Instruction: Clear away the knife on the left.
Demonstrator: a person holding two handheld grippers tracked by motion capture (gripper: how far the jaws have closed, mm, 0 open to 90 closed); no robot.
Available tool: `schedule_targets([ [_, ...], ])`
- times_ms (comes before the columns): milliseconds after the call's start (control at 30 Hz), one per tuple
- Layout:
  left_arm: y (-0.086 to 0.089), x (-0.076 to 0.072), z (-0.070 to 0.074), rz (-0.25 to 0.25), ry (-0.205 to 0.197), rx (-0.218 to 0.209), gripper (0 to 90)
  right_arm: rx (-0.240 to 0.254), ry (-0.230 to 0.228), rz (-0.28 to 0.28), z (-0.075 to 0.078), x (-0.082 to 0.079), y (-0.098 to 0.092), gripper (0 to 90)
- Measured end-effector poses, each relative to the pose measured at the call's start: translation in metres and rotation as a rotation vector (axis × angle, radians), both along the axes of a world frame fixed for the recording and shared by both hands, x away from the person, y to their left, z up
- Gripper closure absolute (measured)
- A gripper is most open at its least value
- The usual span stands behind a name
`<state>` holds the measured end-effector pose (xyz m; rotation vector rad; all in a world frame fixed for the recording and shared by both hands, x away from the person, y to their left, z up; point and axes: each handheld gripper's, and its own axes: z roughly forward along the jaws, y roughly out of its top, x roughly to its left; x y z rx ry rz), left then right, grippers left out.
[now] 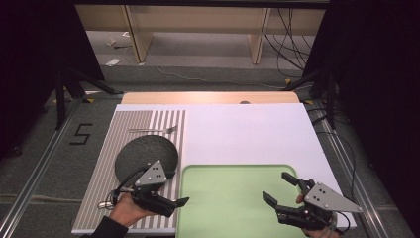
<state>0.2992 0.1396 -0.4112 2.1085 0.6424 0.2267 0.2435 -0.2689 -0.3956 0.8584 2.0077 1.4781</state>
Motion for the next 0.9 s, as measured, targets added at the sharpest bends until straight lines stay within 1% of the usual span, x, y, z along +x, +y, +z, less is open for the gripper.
schedule_targets([
  [133,0.008,0.002,-0.001,0.008,0.003,0.034,11.8,-0.001,0.002,0.000,0.000,0.000,0.000,21.6],
  [167,0.010,0.002,-0.002,0.012,0.006,0.036,12.6,0.001,0.001,0.000,0.000,0.000,0.000,21.7],
  [200,0.012,0.002,-0.004,0.015,0.014,0.050,13.0,-0.001,0.001,0.000,0.000,0.000,0.000,21.6],
  [233,0.012,0.002,-0.004,0.015,0.014,0.050,13.0,-0.002,0.001,-0.001,0.000,0.000,0.000,21.7],
  [300,0.013,0.002,-0.006,0.010,0.019,0.077,13.0,-0.001,0.001,-0.001,0.000,0.000,0.000,21.6],
  [400,0.016,0.003,-0.006,0.013,0.029,0.088,13.1,-0.003,0.001,-0.003,0.000,0.000,0.000,21.7],
  [467,0.017,0.003,-0.006,0.016,0.030,0.087,13.7,-0.001,0.001,-0.002,0.000,0.000,0.000,21.7],
  [633,0.023,0.002,-0.006,0.020,0.032,0.108,14.5,-0.002,0.001,-0.003,0.000,0.000,0.000,21.7],
  [800,0.025,0.002,-0.010,0.003,0.048,0.163,14.8,-0.001,0.002,-0.001,0.000,0.000,0.000,21.7],
  [867,0.026,0.002,-0.010,-0.003,0.053,0.179,14.9,-0.004,0.003,-0.003,0.000,0.000,0.000,21.7],
  [900,0.027,0.003,-0.009,-0.008,0.054,0.194,15.0,-0.003,0.002,-0.001,0.000,0.000,0.000,21.7],
])
